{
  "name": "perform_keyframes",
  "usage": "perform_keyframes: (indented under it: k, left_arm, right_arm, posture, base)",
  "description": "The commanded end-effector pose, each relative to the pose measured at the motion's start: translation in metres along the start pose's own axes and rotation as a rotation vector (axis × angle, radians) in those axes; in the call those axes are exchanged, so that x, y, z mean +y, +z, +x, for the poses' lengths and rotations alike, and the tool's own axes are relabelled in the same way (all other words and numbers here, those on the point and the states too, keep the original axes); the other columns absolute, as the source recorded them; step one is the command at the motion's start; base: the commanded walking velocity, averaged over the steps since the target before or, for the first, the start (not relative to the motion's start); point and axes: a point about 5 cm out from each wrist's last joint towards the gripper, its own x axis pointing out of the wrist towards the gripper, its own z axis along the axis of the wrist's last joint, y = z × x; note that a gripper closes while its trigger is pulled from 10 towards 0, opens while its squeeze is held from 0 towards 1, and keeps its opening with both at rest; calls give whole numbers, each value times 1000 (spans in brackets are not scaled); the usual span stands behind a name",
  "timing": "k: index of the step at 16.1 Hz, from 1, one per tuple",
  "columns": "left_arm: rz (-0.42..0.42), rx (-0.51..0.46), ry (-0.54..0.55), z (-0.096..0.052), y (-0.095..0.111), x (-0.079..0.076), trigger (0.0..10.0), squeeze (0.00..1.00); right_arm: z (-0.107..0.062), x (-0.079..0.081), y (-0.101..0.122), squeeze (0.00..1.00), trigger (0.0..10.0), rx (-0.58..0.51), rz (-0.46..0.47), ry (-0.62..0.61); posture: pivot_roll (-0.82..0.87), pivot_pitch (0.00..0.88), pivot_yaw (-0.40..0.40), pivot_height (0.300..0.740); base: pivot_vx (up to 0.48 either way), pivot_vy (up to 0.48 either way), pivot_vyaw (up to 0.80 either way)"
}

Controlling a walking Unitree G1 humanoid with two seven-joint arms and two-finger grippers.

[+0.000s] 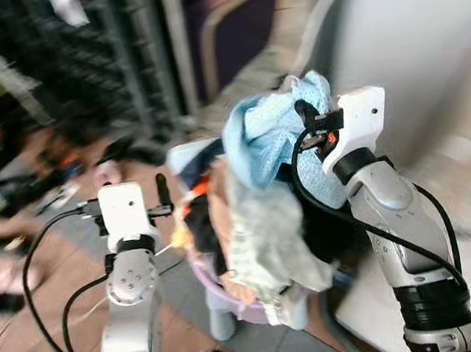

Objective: Clothes washing

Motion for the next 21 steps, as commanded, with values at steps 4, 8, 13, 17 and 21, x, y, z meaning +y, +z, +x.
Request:
perform_keyframes:
  k: [4,8,13,17,21]
  left_arm:
    - [-1,-7,22,2,0,3,10000,0]
    - [-5,-10,22,2,0,2,10000,0]
    - [-11,-16,32,3,1,3,10000,0]
    - [-11,-17,30,3,1,3,10000,0]
    - [-4,-19,31,3,2,2,10000,0]
  right_arm:
    - [8,1,8,0,10000,-32,-13,4]
    - [6,3,8,0,10000,-32,-30,11]
    - [8,1,6,0,10000,-26,-39,8]
    - [8,2,5,0,10000,-26,-44,12]
    - [9,3,5,0,10000,-22,-43,11]
  posture:
    - [-19,2,33,740]
    - [-19,2,33,740]
    - [-24,10,32,740]
    - [-25,12,32,740]
    - [-26,17,32,740]
  base:
    - [0,0,-800]
    - [0,0,-383]
    - [-197,0,0]
    - [-246,0,0]
    - [0,0,0]
